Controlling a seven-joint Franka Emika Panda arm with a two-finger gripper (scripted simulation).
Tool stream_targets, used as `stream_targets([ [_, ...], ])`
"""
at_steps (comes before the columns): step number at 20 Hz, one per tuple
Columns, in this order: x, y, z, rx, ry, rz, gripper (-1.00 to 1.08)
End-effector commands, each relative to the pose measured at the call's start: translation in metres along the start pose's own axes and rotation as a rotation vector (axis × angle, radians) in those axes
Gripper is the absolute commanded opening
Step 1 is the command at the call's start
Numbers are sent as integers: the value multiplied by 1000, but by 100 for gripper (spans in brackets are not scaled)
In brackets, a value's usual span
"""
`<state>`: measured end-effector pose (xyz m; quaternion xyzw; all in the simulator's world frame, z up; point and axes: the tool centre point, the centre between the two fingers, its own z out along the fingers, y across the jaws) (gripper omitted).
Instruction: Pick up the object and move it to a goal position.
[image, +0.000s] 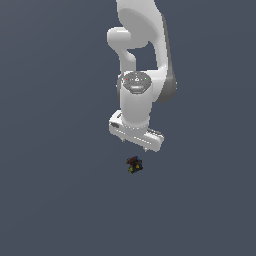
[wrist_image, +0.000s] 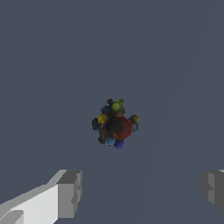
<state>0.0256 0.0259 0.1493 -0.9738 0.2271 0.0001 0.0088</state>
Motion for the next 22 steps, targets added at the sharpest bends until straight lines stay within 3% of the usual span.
stream_targets([
  [1,3,-2,6,0,-1,71,100],
  [22,23,-13,58,-12,5,619,100],
])
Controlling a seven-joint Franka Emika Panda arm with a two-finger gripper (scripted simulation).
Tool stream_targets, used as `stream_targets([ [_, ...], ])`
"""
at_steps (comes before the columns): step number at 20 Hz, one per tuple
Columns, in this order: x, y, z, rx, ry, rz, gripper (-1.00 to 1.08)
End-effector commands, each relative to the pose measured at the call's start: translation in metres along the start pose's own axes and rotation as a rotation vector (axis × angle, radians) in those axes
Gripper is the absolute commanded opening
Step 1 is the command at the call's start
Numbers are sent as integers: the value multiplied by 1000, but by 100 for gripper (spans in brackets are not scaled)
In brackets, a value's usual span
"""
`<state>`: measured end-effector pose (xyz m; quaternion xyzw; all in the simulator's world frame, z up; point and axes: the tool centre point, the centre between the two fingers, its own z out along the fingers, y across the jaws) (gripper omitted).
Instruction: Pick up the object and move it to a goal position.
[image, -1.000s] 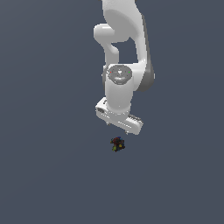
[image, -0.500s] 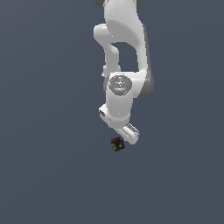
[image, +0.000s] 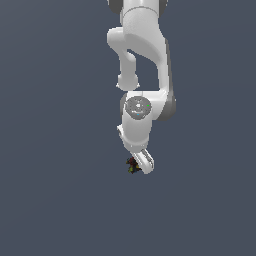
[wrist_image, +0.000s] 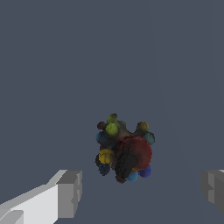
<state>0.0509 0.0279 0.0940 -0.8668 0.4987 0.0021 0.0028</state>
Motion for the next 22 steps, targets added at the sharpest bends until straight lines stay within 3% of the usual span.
stream_targets([
  [1,1,-2,5,-1,2,50,100],
  [10,3,-5,14,-2,6,143,100],
  [22,2,-4,40,-2,6,148,100],
])
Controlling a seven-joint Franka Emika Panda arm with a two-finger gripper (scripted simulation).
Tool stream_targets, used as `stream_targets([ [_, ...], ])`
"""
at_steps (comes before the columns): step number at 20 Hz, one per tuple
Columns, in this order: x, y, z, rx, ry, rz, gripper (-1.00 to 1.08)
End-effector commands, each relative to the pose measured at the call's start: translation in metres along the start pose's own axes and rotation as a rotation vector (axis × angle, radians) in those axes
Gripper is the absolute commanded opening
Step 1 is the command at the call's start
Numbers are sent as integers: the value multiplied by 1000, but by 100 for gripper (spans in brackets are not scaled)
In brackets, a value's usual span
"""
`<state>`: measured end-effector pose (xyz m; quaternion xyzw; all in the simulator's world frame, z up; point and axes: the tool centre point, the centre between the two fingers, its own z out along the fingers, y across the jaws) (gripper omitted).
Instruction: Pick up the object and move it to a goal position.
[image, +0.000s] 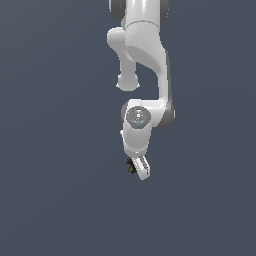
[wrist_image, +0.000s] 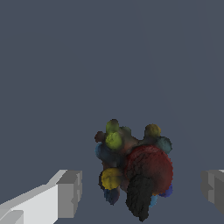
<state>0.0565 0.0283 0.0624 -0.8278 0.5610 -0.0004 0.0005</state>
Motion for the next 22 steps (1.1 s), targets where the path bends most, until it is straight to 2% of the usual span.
stream_targets([
  [1,0,1,15,-1,0,2,100],
  [9,0,0,33,-1,0,3,100],
  [10,0,0,33,-1,0,3,-100],
  [22,1,-3,26,7,2,2,-100],
])
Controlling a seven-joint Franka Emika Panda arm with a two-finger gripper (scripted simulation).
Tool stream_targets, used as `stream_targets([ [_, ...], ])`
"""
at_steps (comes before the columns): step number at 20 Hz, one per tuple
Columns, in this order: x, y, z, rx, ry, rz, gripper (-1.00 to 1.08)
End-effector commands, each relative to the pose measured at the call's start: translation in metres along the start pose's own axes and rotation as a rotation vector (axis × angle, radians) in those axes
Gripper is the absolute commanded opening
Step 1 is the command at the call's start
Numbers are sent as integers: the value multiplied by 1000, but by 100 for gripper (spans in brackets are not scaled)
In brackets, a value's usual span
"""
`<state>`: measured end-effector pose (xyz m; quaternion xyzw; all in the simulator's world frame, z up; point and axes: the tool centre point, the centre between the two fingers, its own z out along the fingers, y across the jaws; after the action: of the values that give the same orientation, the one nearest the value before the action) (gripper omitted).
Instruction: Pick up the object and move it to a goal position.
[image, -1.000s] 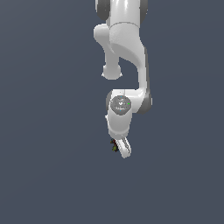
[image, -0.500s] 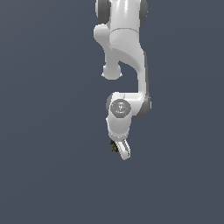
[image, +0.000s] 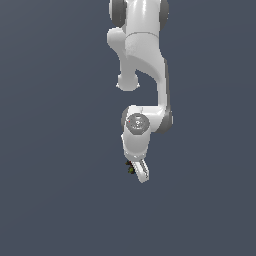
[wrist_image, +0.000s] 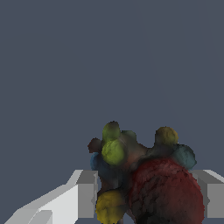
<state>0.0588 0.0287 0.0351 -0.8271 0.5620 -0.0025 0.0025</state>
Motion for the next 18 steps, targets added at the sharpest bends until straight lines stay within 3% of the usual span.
stream_targets([
  [1,1,0,-3,1,0,0,-100],
  [9,15,7,-38,1,0,1,-100],
  [18,51,23,-124,-1,-1,2,-100],
])
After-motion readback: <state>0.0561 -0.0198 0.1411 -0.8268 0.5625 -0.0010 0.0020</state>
